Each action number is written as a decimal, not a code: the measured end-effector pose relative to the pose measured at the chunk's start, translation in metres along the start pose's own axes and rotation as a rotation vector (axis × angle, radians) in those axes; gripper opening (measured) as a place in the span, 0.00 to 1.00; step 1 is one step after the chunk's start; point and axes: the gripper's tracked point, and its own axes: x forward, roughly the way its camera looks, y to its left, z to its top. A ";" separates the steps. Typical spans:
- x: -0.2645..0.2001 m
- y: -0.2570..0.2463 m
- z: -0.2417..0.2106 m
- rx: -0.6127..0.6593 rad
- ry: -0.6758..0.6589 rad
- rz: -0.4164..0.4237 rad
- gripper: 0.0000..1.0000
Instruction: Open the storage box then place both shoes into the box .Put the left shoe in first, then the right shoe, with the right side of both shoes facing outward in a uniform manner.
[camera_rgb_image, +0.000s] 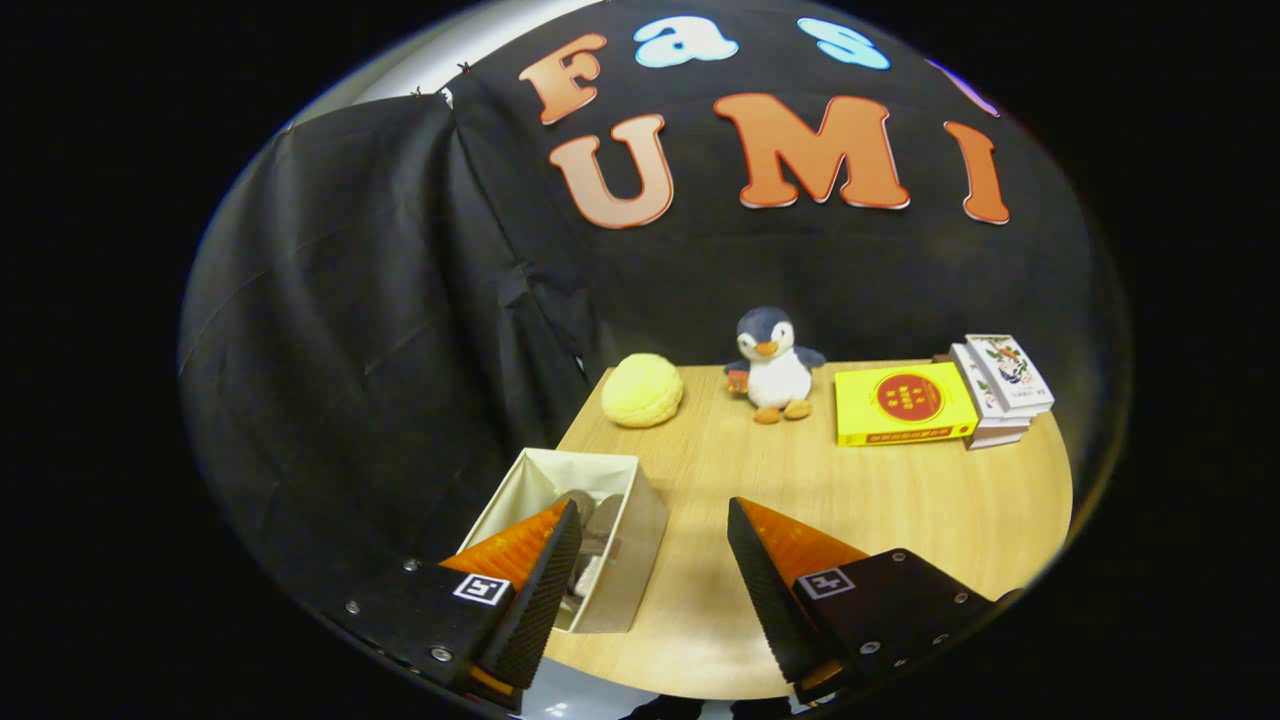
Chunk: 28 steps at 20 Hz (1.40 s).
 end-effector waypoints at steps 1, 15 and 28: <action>-0.010 -0.015 0.011 -0.006 -0.038 -0.015 0.90; -0.143 -0.214 0.114 -0.049 -0.541 -0.277 0.98; -0.202 -0.241 0.158 -0.151 -0.726 -0.370 0.97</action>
